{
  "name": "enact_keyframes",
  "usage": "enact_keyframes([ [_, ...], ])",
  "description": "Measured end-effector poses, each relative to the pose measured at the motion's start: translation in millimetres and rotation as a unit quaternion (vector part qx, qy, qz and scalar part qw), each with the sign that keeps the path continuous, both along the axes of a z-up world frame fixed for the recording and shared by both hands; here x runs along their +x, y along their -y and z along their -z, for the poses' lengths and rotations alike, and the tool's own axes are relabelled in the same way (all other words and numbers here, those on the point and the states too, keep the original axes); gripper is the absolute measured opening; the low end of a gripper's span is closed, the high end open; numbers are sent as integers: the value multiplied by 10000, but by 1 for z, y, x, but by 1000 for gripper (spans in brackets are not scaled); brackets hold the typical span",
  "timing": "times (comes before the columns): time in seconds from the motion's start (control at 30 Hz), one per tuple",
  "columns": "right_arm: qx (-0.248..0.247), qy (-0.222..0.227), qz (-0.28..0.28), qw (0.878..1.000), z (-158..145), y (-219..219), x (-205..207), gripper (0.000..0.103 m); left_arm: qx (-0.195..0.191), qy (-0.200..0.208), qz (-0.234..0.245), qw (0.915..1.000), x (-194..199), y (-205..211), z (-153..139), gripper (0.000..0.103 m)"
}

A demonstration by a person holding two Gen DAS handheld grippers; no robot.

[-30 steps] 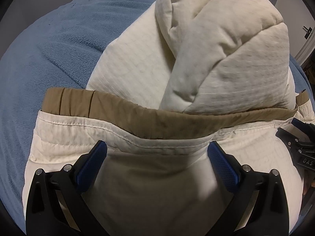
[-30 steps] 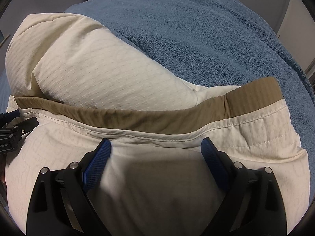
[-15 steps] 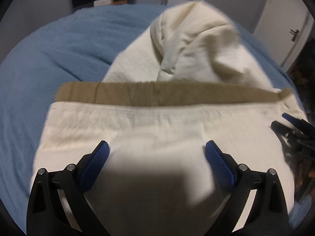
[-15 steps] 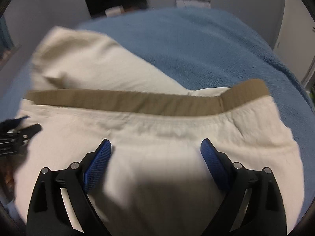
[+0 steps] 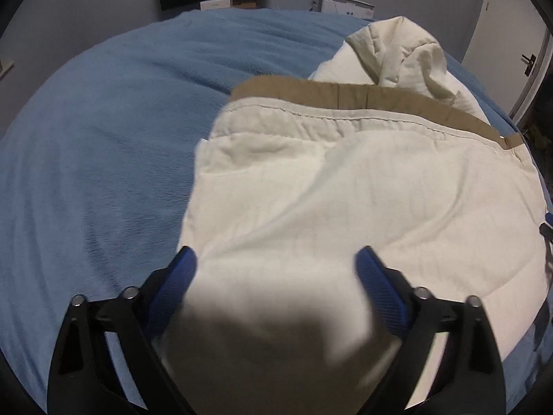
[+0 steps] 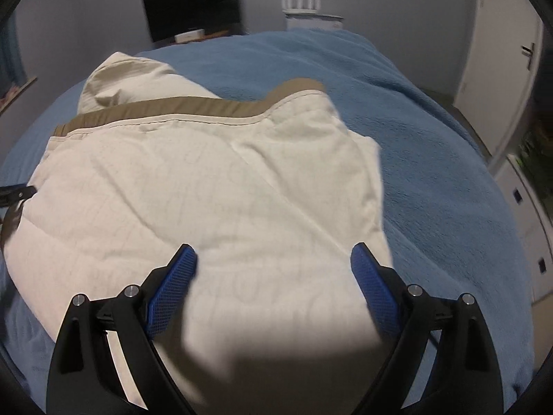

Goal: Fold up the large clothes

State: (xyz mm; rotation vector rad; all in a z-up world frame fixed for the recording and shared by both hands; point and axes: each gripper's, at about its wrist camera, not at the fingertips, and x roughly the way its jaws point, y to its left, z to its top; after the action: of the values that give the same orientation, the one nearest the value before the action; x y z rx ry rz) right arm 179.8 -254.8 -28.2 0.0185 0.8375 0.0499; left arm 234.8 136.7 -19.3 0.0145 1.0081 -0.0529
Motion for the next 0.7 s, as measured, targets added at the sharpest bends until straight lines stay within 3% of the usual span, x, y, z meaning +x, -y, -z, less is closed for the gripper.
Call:
enact_keyframes([
  [0.1,59,399,-414,9983,-19,-32,-32,86,-38,295,184,9994,-19,13,-21,88],
  [0.2,223,467,-956,9941,-19,-70,-57,86,-176,520,582,9968,-52,49,-35,94],
  [0.3,263,331,-1444,9886,-2,-108,-75,86,-403,344,1068,9929,-84,92,-19,94],
  [0.37,11,227,-1591,9870,11,-120,-81,86,-256,229,1208,9921,-93,108,-4,94],
  [0.47,-202,228,-1518,9879,24,-110,-84,86,44,353,1268,9913,-102,110,8,97],
  [0.7,-179,137,-845,9962,32,-59,-85,86,103,263,943,9951,-101,79,11,97],
])
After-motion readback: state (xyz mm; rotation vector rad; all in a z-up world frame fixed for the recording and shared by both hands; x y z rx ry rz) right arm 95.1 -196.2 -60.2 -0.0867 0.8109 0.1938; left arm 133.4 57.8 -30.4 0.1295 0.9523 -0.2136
